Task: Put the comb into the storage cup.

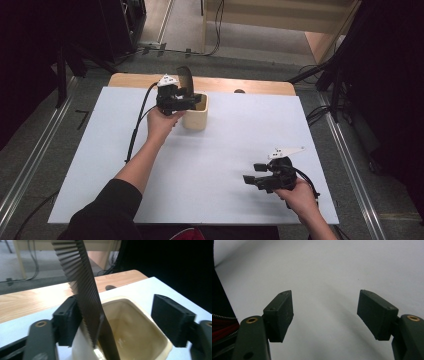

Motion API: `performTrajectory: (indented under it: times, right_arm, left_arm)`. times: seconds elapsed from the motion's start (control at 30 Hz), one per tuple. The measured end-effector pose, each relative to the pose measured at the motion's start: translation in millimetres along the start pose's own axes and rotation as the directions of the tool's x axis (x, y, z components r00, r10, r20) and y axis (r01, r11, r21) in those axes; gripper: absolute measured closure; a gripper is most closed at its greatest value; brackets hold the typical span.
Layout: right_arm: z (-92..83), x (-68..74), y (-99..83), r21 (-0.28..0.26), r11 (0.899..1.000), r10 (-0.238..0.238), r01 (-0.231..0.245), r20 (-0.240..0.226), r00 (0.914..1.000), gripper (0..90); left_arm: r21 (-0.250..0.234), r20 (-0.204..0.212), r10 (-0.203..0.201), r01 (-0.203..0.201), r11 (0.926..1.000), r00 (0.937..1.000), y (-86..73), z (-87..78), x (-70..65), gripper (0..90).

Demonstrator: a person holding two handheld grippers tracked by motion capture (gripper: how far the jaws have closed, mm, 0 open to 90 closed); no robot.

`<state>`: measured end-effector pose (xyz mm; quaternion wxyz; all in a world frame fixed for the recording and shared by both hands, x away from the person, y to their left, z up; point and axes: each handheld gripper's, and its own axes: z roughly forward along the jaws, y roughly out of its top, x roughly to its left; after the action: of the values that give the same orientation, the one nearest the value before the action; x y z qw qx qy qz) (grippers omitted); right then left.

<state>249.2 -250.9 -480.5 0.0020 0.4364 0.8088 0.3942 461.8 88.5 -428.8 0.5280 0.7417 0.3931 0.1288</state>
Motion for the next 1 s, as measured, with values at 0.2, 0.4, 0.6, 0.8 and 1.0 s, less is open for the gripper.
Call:
performTrajectory:
  times: [0.2, 0.4, 0.6, 0.8, 1.0]
  right_arm:
    - [0.1, 0.2, 0.2, 0.001, 1.0, -0.001, 0.001, 0.0, 1.0, 27.2]
    - [0.6, 0.0, 0.4, -0.002, 1.0, -0.004, 0.004, -0.002, 1.0, 27.2]
    - [0.1, -0.3, 0.5, -0.004, 1.0, -0.004, 0.004, -0.001, 1.0, 27.2]
    - [0.2, -0.3, 0.7, -0.002, 1.0, -0.005, 0.005, 0.0, 1.0, 27.1]
    - [0.4, -0.6, 0.7, -0.001, 1.0, -0.005, 0.005, 0.0, 1.0, 27.0]
  left_arm:
    - [0.02, -0.017, -0.042, 0.042, 0.9989, 0.999, 2.2, -9.5, 8.5, 23.2]
    - [0.024, -0.02, -0.064, 0.064, 0.9977, 0.9978, 1.7, -17.1, 15.3, 23.2]
    - [0.043, -0.025, -0.088, 0.089, 0.9951, 0.9958, -1.7, -21.4, 21.1, 23.2]
    - [0.062, -0.025, -0.11, 0.111, 0.9919, 0.9937, -4.2, -25.6, 25.2, 23.3]
    - [0.075, -0.016, -0.147, 0.148, 0.9862, 0.989, -6.0, -31.4, 28.6, 23.3]
